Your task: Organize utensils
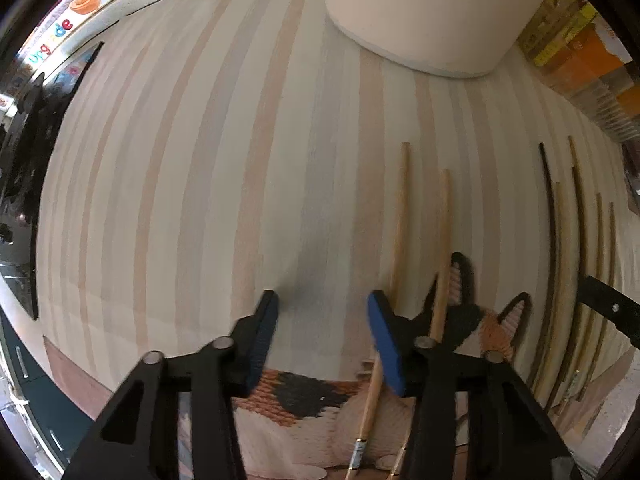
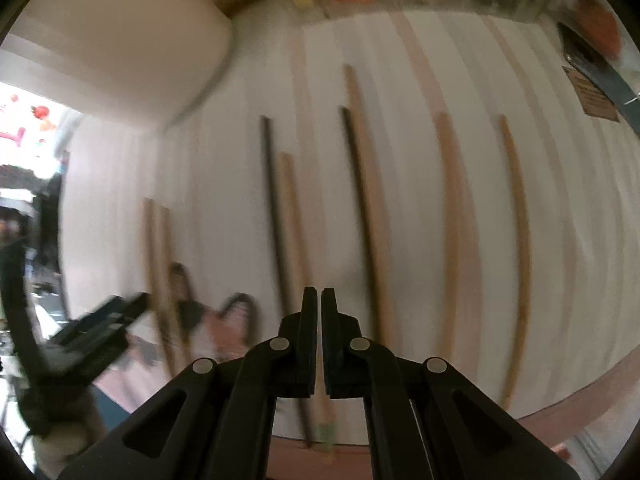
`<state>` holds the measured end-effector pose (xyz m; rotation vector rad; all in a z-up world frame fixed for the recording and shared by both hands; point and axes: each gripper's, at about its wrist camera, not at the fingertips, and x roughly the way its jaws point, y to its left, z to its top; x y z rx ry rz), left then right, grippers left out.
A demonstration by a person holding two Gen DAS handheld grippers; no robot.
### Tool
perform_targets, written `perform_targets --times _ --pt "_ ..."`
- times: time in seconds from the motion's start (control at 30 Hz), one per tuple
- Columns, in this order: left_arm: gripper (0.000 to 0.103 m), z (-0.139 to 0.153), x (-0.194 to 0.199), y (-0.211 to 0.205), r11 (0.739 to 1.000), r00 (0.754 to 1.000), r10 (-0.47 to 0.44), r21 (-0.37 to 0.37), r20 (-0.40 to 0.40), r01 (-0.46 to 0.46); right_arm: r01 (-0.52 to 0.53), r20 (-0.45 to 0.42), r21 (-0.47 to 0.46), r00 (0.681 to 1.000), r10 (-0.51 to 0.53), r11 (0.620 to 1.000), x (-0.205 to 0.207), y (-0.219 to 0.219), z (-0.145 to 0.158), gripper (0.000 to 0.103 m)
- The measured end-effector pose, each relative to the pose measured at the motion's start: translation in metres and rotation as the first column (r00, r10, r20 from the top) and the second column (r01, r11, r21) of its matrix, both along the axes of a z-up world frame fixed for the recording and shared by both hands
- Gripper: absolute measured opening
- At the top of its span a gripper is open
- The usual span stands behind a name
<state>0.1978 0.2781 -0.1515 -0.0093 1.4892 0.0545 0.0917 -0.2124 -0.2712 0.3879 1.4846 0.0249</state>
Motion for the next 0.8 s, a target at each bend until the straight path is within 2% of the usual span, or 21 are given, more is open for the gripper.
perform_targets --times 0.13,0.17,0.27,0.33,0.5,0.57,0.63,0.73,0.8 --pt "0.005 0.004 0.003 -0.006 1.000 1.000 -0.025 0.000 0.014 0.025 -0.038 0.031 0.065 0.999 0.036 0.997 0.004 0.016 0.005 0.003" --pt "0.004 0.000 0.003 -0.006 1.000 1.000 -0.025 0.000 0.014 0.025 -0.045 0.029 0.072 0.999 0.043 0.996 0.005 0.021 0.004 0.003" --pt "0.003 -0.001 0.003 -0.002 1.000 1.000 -0.017 0.003 0.017 0.017 -0.045 -0.002 0.042 0.999 0.046 0.998 0.004 0.029 -0.010 0.003" --pt "0.003 -0.008 0.002 0.004 1.000 1.000 -0.010 0.008 0.018 0.010 -0.037 -0.058 0.004 0.998 0.038 0.999 0.005 0.032 -0.024 0.001" --pt "0.003 -0.009 0.002 0.025 1.000 1.000 0.025 -0.010 0.010 -0.025 -0.050 -0.064 -0.044 0.997 0.047 0.998 0.008 0.035 -0.020 0.002" --pt "0.003 -0.007 0.002 0.037 0.996 0.999 0.053 -0.068 -0.003 -0.053 -0.061 -0.068 -0.070 0.996 0.057 0.996 0.010 0.043 -0.018 0.002" --pt "0.005 -0.003 0.000 0.052 0.982 0.995 0.101 -0.159 -0.020 -0.103 -0.058 -0.060 -0.060 0.997 0.054 0.997 0.009 0.046 -0.015 0.002" --pt "0.010 0.001 -0.004 0.062 0.970 0.994 0.109 -0.214 -0.028 -0.113 -0.016 -0.049 -0.013 0.999 0.015 1.000 0.010 0.042 -0.009 0.003" --pt "0.020 0.007 -0.005 0.063 0.968 0.995 0.100 -0.228 -0.019 -0.102 0.006 -0.054 -0.003 0.999 -0.007 1.000 0.003 0.033 -0.006 0.006"
